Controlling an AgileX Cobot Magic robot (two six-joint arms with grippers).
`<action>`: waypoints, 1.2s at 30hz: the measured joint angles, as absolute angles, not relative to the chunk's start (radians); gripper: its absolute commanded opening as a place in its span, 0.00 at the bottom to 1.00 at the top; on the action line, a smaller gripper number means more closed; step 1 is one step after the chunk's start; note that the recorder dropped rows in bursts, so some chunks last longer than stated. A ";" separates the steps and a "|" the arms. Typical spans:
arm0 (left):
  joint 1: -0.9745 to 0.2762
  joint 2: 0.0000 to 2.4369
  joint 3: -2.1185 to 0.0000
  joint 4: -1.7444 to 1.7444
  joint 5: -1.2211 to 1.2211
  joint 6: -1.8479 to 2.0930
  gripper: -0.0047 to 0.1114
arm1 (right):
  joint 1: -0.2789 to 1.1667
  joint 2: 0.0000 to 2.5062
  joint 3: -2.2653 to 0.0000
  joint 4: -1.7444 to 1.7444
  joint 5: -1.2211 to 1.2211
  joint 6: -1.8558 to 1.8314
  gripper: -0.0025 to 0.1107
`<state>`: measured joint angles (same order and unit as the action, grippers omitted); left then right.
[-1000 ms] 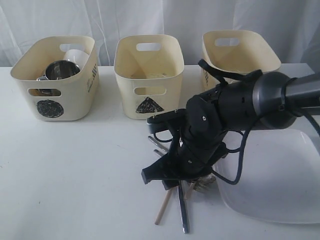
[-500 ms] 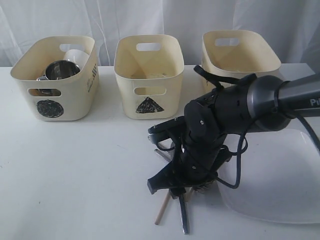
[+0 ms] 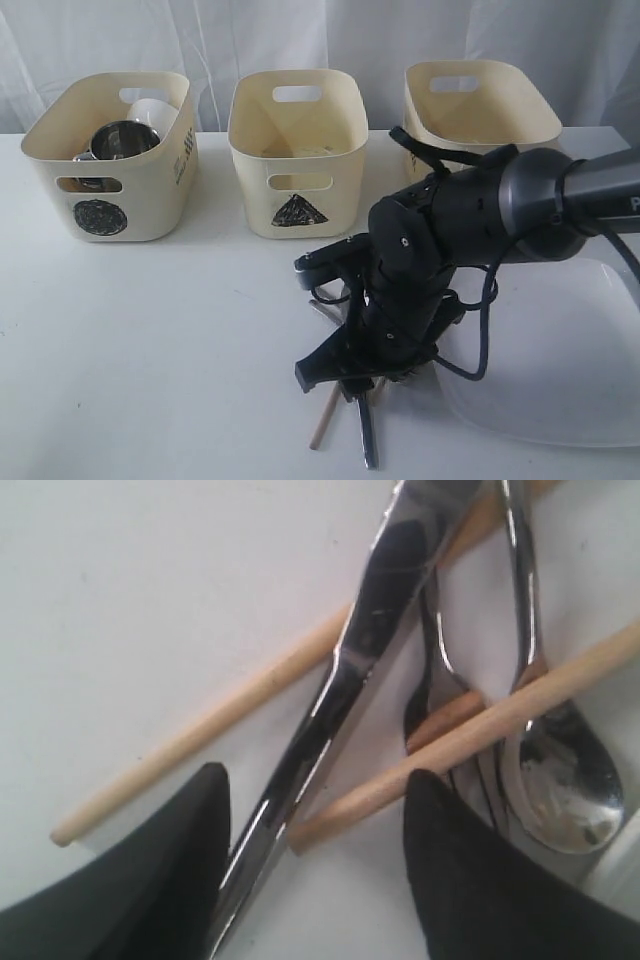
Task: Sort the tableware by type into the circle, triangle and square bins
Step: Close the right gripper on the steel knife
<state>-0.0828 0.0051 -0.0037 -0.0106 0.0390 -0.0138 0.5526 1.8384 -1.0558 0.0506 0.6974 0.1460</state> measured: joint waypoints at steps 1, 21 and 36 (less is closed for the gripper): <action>-0.083 0.005 -0.004 -0.011 0.039 -0.014 0.16 | 0.553 1.829 -1.056 0.053 0.697 0.144 0.46; -0.083 0.005 -0.004 -0.011 0.039 -0.014 0.16 | 0.558 1.832 -1.075 0.054 0.648 0.096 0.46; -0.083 0.005 -0.004 -0.011 0.039 -0.014 0.16 | 0.558 1.841 -1.073 0.054 0.655 0.093 0.46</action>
